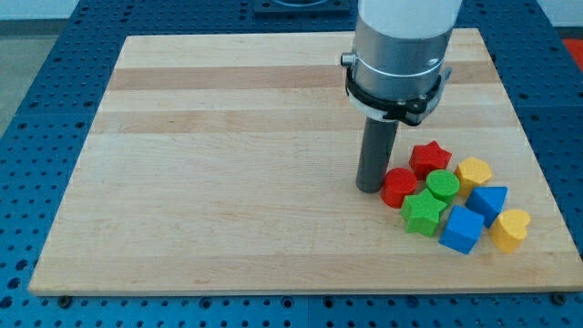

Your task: Separate the green circle from group of blocks

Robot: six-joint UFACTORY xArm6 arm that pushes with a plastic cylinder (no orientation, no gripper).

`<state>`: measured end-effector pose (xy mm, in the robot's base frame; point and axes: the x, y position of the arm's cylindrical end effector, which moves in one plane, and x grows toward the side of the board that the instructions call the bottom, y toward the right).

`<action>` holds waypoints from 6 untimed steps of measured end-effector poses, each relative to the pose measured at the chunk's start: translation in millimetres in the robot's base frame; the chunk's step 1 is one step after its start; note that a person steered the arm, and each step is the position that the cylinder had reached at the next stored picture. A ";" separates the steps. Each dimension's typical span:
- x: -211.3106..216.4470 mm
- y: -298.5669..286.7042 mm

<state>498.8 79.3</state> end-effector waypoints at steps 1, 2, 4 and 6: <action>0.0 0.0; 4.8 -22.5; 70.9 -48.1; 116.5 24.3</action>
<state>615.4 103.6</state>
